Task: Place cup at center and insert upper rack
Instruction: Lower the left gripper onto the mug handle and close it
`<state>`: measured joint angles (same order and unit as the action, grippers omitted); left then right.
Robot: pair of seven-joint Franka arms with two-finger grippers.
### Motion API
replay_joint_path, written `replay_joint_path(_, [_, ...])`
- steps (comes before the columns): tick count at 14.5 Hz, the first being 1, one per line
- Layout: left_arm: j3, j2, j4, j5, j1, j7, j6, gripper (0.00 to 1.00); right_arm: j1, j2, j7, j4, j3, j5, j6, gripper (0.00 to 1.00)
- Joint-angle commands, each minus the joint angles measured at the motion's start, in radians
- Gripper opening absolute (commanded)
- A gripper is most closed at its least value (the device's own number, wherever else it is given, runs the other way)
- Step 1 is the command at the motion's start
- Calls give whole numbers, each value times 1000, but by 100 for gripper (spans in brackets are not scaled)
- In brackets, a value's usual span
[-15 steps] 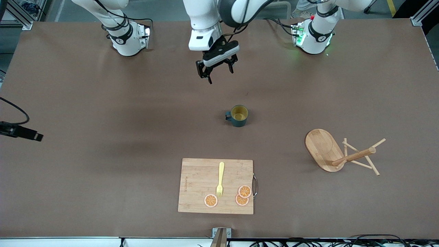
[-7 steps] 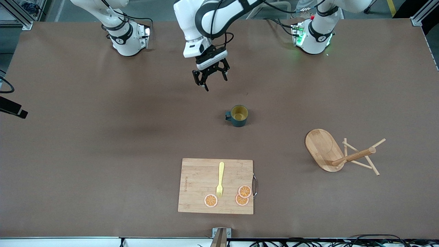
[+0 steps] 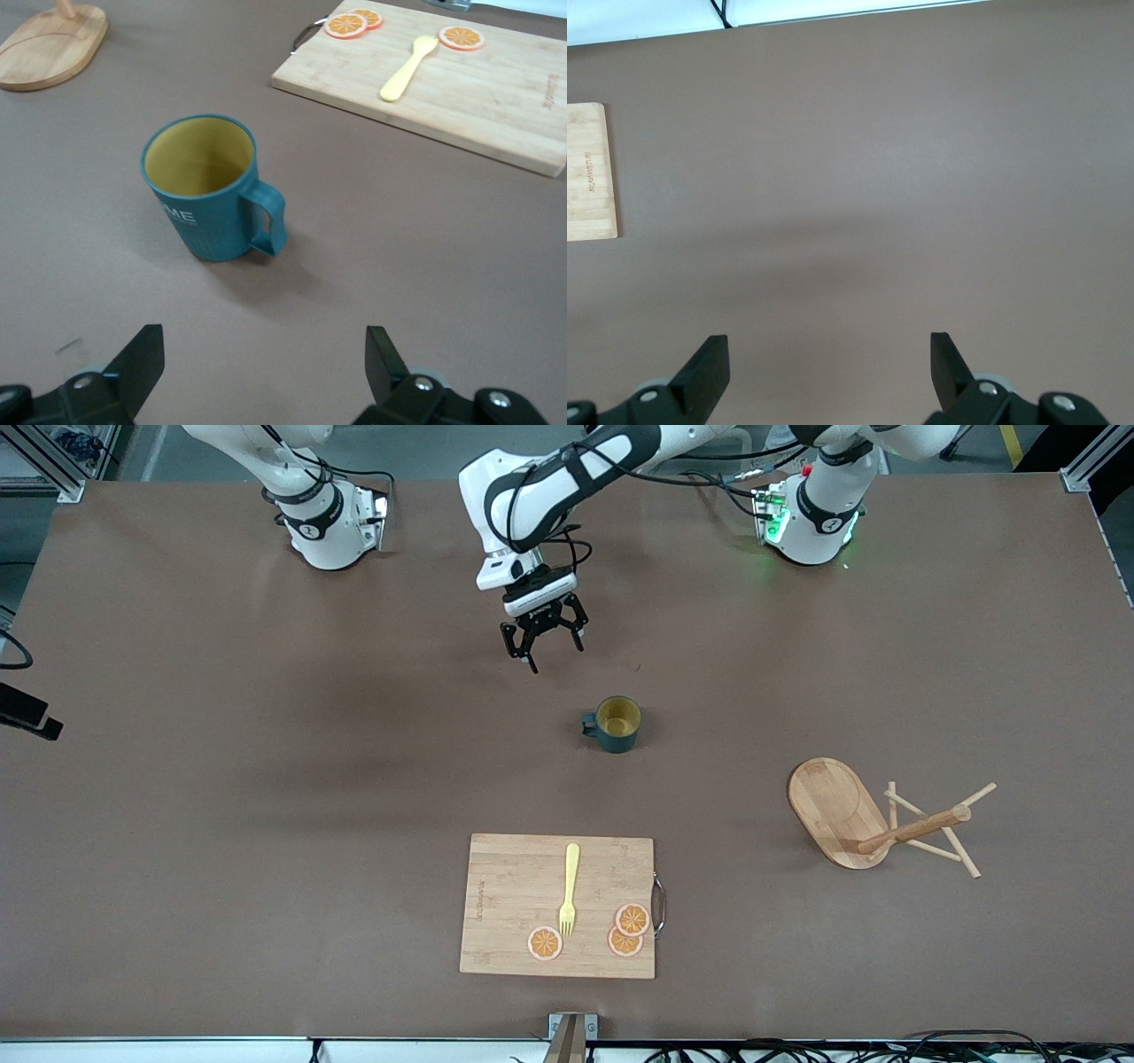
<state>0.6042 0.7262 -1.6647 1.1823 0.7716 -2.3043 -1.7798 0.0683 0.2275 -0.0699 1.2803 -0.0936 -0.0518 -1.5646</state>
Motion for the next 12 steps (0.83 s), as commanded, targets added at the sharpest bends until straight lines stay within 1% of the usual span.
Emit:
replay_joint_path(1, [-43,34,-4,89,52,-58,25,100,48,-53,-15,67,56,13,-25,100])
replay_joint_path(2, [-67,50,-4,115,81,-94,26,100,56,-53,-16,65,67,16,-23,100])
replay_joint_path(6, [-203,82,-4,141,201,-138,34,100,56,-65,-11,70,69,17,-11,100])
replay_joint_path(7, [-225,87,-3,155,216,-147,33,100,48,-80,-11,92,71,17,-12,100])
replay_joint_path(10, [-245,111,-6,241,222,-194,33,100,35,-195,-8,252,75,29,-66,100])
replay_joint_path(12, [-259,137,-6,310,227,-216,36,100,36,-230,14,303,75,29,-65,100])
